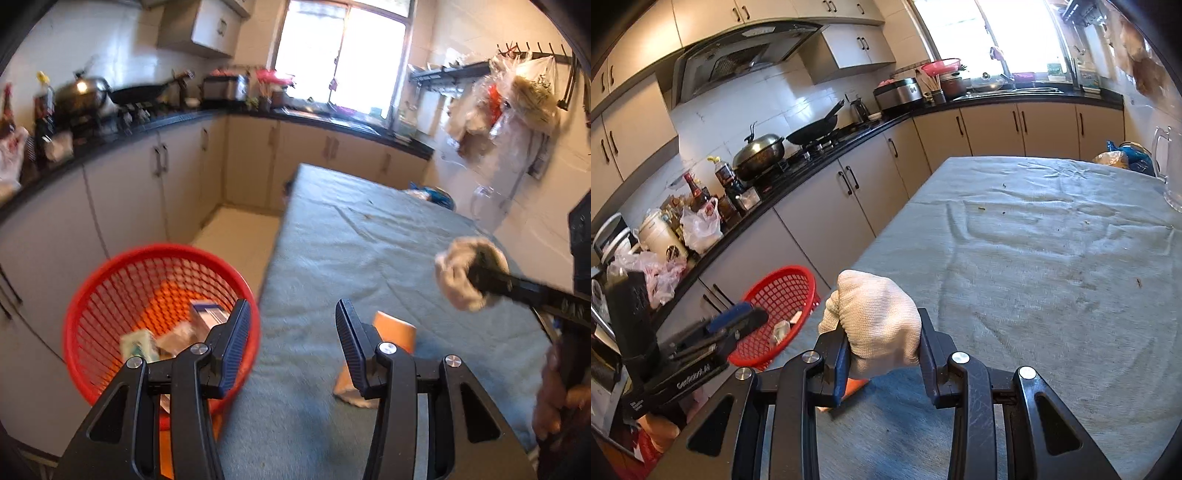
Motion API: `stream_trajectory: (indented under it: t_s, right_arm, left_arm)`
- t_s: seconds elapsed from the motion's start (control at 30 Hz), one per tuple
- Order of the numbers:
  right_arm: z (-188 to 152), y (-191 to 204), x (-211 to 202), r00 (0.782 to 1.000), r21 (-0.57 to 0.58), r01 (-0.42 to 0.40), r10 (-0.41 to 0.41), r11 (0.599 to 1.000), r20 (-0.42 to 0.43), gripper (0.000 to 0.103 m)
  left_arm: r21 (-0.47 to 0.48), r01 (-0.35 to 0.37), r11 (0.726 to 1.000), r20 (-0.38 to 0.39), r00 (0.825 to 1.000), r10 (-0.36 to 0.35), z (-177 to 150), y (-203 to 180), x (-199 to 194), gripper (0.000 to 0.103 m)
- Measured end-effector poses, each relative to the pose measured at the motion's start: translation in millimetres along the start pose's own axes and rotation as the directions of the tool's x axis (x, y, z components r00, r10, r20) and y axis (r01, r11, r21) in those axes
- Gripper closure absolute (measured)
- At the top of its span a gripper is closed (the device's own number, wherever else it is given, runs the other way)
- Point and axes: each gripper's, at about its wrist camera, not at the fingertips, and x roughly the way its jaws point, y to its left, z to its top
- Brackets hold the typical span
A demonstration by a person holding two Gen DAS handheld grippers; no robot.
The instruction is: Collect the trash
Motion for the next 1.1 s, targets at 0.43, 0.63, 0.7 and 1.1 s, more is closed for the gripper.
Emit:
stream_trajectory:
  t_s: [0.43, 0.63, 0.7, 1.1]
  right_arm:
    - [-4, -18, -20, 1.0, 0.035, 0.006, -0.007, 0.999, 0.028, 0.068]
    - [-7, -22, -23, 1.0, 0.041, 0.002, -0.003, 0.999, 0.027, 0.068]
    - [-6, -21, -23, 1.0, 0.038, 0.0, -0.001, 0.999, 0.026, 0.068]
    - [2, 27, 13, 0.998, -0.032, -0.056, 0.055, 0.998, -0.03, 0.068]
  left_arm:
    - [0.237, 0.047, 0.97, -0.173, 0.985, -0.005, -37, -71, 45, 0.025]
    - [0.186, 0.037, 0.982, -0.204, 0.979, 0.002, -32, -66, 62, 0.054]
    - [0.175, 0.036, 0.984, -0.185, 0.983, -0.003, -30, -63, 59, 0.055]
    - [0.065, -0.043, 0.997, -0.027, 0.999, 0.045, -2, 1, 4, 0.059]
